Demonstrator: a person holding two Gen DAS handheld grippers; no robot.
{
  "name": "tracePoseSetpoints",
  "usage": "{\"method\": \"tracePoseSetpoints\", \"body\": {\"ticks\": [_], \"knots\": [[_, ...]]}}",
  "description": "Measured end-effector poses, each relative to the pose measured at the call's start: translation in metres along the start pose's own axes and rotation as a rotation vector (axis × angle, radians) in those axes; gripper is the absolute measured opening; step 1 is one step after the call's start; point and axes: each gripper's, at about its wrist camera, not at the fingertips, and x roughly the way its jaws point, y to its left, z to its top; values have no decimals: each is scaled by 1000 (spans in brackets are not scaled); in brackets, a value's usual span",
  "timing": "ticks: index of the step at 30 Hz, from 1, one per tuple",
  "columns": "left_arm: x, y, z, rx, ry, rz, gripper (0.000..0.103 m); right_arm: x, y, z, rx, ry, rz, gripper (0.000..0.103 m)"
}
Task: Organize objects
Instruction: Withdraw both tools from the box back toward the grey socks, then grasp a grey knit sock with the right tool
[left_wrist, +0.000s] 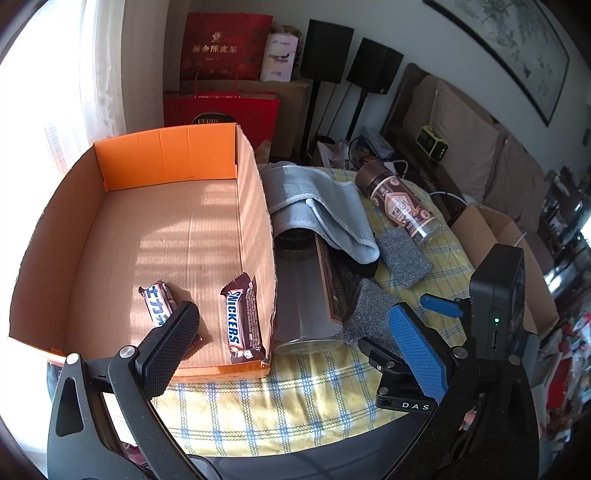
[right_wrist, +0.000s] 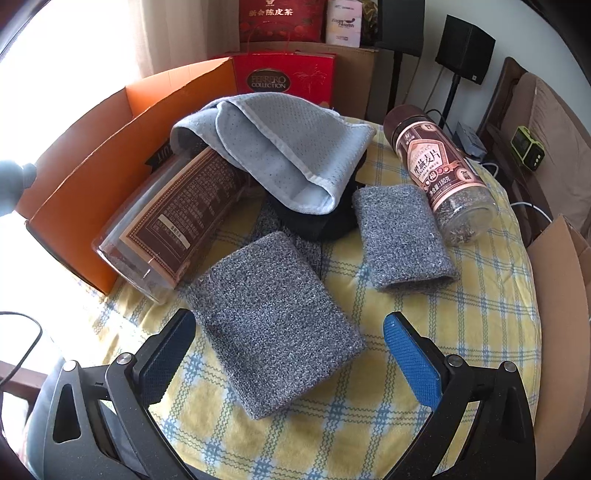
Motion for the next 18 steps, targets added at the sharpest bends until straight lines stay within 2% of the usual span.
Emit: {"method": "tracePoseSetpoints", "body": {"ticks": [12,18], "knots": [[6,-1,0,22,19,12,103,15,10,-2,-78,28,1,96],[11,1,0,5,36,1,103,8,6,-2,-76,13,34,72]]}}
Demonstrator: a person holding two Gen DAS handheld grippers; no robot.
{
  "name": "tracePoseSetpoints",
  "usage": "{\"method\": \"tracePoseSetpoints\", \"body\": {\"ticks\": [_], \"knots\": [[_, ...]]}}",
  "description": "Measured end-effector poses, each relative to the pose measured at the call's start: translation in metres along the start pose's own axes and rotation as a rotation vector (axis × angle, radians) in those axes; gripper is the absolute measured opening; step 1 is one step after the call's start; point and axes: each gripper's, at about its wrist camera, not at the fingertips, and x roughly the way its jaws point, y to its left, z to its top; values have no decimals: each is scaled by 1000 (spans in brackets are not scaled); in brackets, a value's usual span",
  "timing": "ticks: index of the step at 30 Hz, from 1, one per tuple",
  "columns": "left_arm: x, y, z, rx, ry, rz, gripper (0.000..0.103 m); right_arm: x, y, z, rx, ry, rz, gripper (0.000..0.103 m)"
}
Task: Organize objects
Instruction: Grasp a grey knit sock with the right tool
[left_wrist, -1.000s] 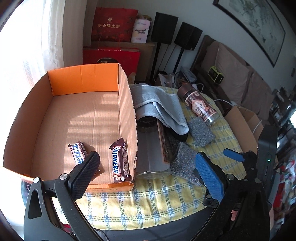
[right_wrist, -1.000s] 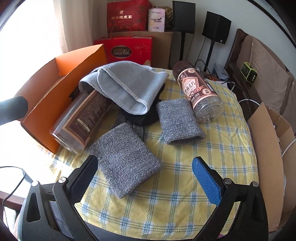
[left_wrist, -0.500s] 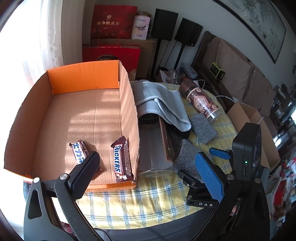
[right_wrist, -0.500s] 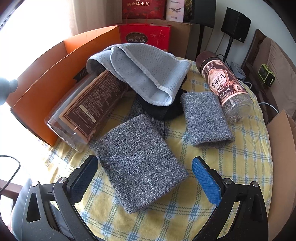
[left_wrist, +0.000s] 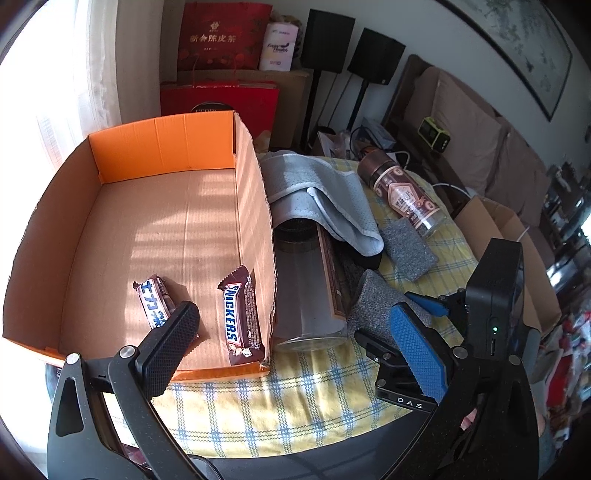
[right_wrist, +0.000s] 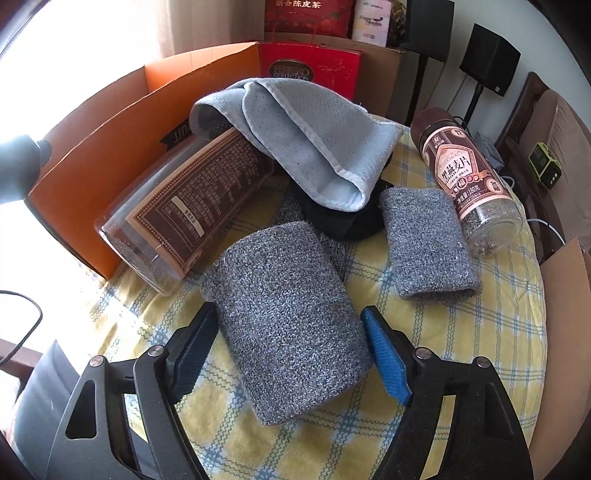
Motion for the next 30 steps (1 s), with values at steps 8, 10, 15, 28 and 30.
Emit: {"method": "tracePoseSetpoints", "body": {"ticks": [8,10,15,28,30], "knots": [[1,-10,1,13,6,-12,103,-27,-26,2,141,-62,43,28],[2,-12,2,12,9,-17,103,-37,-33,1,184,-83,53,28],[6,-20,7,13,19,-29,103,-66,-48,0,245,-135,16,28],[32,-76,30,58,74,-110,96,-111,-93,-27,354,-165,-173,30],[40,-86,33,63,83,-115,96,-114,-99,-31,372,-167,-181,30]]}}
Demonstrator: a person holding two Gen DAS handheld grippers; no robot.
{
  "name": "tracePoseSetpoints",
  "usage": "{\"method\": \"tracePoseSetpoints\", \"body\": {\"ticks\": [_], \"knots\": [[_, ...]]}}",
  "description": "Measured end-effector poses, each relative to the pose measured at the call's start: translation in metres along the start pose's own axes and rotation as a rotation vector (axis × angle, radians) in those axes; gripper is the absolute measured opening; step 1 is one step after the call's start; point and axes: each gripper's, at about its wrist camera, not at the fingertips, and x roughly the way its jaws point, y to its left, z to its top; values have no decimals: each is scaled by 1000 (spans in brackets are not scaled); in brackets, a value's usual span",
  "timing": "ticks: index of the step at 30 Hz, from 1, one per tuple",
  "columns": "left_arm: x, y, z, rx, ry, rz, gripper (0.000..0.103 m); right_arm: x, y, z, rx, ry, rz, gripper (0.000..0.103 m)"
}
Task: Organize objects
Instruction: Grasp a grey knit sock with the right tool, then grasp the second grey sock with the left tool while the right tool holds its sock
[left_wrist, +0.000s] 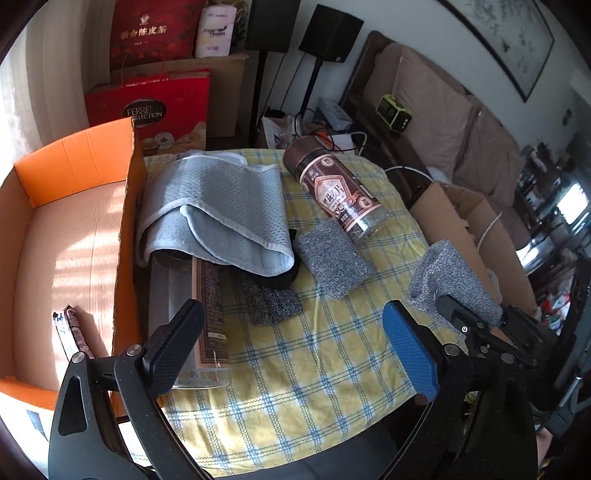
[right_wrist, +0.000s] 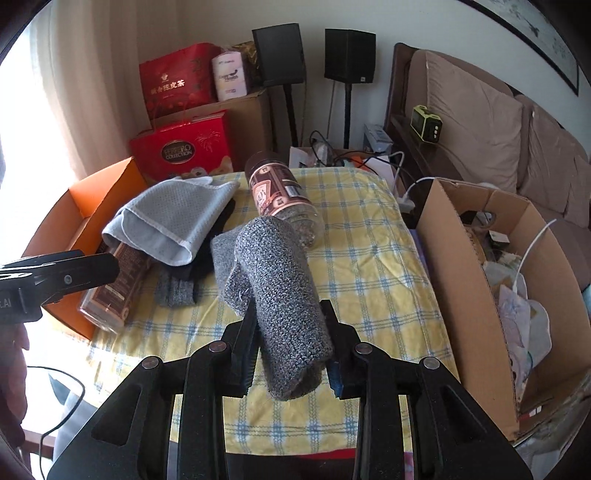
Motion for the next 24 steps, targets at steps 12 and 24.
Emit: {"method": "tracePoseSetpoints", "body": {"ticks": [12,24], "knots": [[67,-35,19,-13,102,0,61,-12,-32,-4,73,-25,-33,32],[117,-55,24,-43,149,49,62,-4,-45,-7,105,-12,-19,32]]}}
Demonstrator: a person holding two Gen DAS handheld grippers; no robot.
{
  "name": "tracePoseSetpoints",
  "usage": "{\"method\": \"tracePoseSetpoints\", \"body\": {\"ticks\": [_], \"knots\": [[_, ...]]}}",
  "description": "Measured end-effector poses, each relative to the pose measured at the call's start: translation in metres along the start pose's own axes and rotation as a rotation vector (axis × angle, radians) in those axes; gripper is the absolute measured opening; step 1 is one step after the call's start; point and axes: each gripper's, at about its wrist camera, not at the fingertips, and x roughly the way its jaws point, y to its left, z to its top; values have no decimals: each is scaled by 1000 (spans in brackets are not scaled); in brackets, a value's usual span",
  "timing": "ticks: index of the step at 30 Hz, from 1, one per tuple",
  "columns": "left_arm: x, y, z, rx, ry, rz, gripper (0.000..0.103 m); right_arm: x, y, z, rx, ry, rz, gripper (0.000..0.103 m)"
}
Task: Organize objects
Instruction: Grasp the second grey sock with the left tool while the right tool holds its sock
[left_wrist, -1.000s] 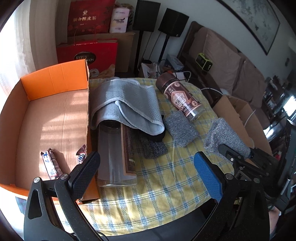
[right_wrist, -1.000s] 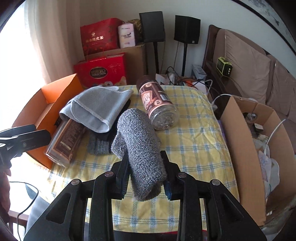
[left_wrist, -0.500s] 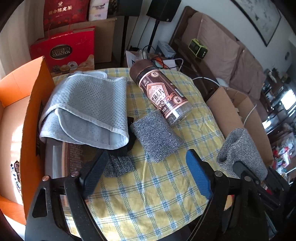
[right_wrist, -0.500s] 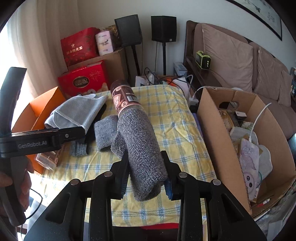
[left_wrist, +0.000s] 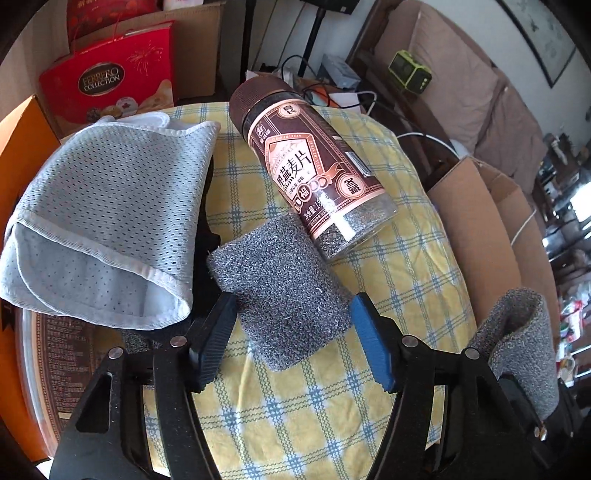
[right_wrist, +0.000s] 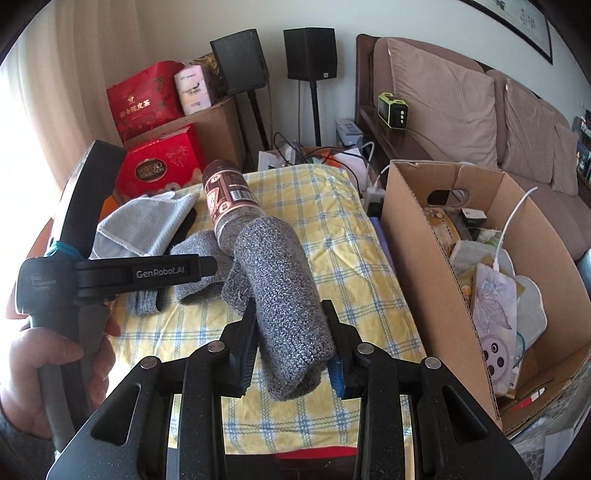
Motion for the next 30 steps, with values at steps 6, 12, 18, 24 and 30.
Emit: {"method": "tracePoseSetpoints", "body": {"ticks": [6,12,18,24,30], "knots": [[14,-6,3,-11,-15,28,70,7,-2,-3,7,14,5,32],[9,-11,-4,21,-77,69,35,7,-2,-3,12,17,6,32],[-11,6,-8,-3,-104,18,19,3,5,-3,7,11,15,32],[-46,17,-18,15,-142,-15,19,-5,16,3,-2,-11,38,32],[-88,25,-30,59,-187,-27,19,-11,36,11,-26,-24,61,32]]}}
